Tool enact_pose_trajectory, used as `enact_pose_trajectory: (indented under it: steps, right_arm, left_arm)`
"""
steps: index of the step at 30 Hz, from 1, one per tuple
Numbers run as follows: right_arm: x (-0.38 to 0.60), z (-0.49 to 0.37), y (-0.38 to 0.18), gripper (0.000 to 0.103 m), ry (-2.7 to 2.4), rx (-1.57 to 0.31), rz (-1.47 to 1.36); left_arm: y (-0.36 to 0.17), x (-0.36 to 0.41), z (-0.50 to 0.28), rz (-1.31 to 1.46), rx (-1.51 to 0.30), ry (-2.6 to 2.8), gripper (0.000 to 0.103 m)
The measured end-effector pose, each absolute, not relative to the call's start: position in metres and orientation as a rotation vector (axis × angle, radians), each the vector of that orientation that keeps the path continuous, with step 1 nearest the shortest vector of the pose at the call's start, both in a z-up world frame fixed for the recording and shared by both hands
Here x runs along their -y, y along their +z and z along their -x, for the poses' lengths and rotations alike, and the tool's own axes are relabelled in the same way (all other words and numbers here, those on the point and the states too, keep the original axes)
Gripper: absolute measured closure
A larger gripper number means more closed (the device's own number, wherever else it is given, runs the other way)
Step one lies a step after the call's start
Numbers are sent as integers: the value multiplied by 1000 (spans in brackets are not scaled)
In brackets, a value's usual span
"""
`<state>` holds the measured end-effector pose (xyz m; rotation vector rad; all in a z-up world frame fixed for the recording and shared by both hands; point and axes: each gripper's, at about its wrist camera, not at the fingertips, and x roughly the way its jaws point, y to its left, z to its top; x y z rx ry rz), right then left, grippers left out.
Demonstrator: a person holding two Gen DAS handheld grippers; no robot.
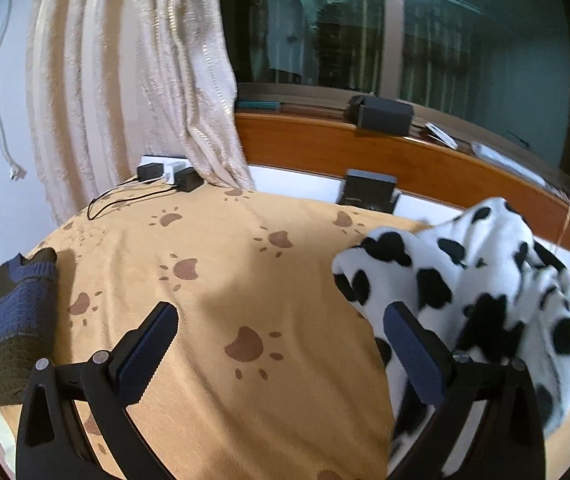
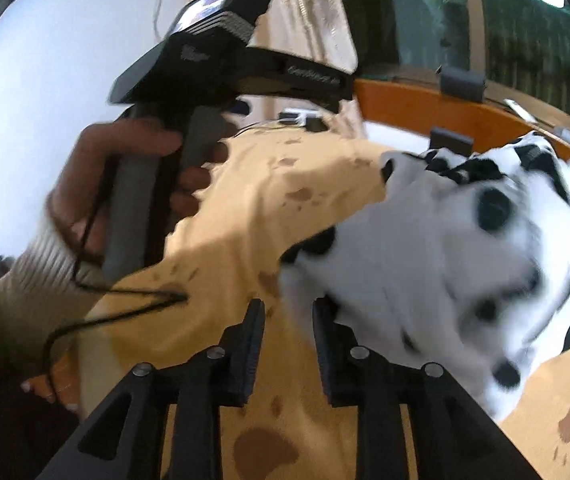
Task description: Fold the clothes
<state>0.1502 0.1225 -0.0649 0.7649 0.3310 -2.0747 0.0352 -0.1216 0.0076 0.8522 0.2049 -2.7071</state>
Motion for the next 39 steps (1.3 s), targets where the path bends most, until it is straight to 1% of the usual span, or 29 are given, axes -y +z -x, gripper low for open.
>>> enact_pose_trajectory:
  steps: [4, 7, 9, 11, 17, 22, 24, 25, 26, 27, 28, 29, 30, 32, 35, 37, 39]
  right_arm:
    - [-153, -160, -59, 77, -2143, -276, -748]
    - [-182, -145, -48, 76, -2268, -137, -747]
    - [-201, -135, -40, 69, -2346, -41, -743]
    - [-215, -122, -35, 48, -2400, 58, -726]
    - [-208, -76, -22, 47, -2438, 194, -704]
    - [-188, -36, -35, 47, -2354, 354, -810]
    - [-168, -31, -43, 48, -2288, 325, -843]
    - [-159, -36, -45, 52, -2265, 280, -842]
    - [-149, -42, -47, 59, -2241, 235, -842]
    - [-139, -47, -50, 63, -2215, 191, -842]
    - [-129, -54, -52, 75, -2172, 151, -847]
    - [-120, -60, -54, 79, -2131, 112, -851]
    - [-112, -68, -56, 80, -2100, 78, -852]
    - [-98, -85, -59, 86, -2038, -12, -849]
    - [-82, -110, -63, 88, -1914, -78, -846]
    - [-79, -127, -65, 88, -1795, -60, -856]
    - [-71, -152, -65, 88, -1662, -101, -849]
  left_arm:
    - [4, 108, -40, -882, -138, -2744, 0]
    - [-1, 99, -42, -922, -123, -2772, 0]
    - [-5, 93, -45, -952, -115, -2791, 0]
    - [-6, 89, -47, -969, -111, -2794, 0]
    - [-1, 98, -52, -958, -148, -2780, 0]
    - [4, 113, -59, -923, -155, -2754, 0]
    - [4, 121, -59, -915, -165, -2742, 0]
    - [4, 127, -58, -913, -178, -2731, 0]
    - [3, 132, -57, -912, -191, -2721, 0]
    - [2, 134, -56, -916, -201, -2715, 0]
    - [1, 137, -54, -920, -211, -2710, 0]
    - [0, 140, -53, -924, -221, -2704, 0]
    - [0, 142, -51, -929, -231, -2699, 0]
    - [1, 143, -49, -926, -229, -2701, 0]
    - [3, 144, -46, -923, -225, -2704, 0]
    - [4, 145, -44, -920, -223, -2706, 0]
    - [6, 146, -42, -919, -222, -2710, 0]
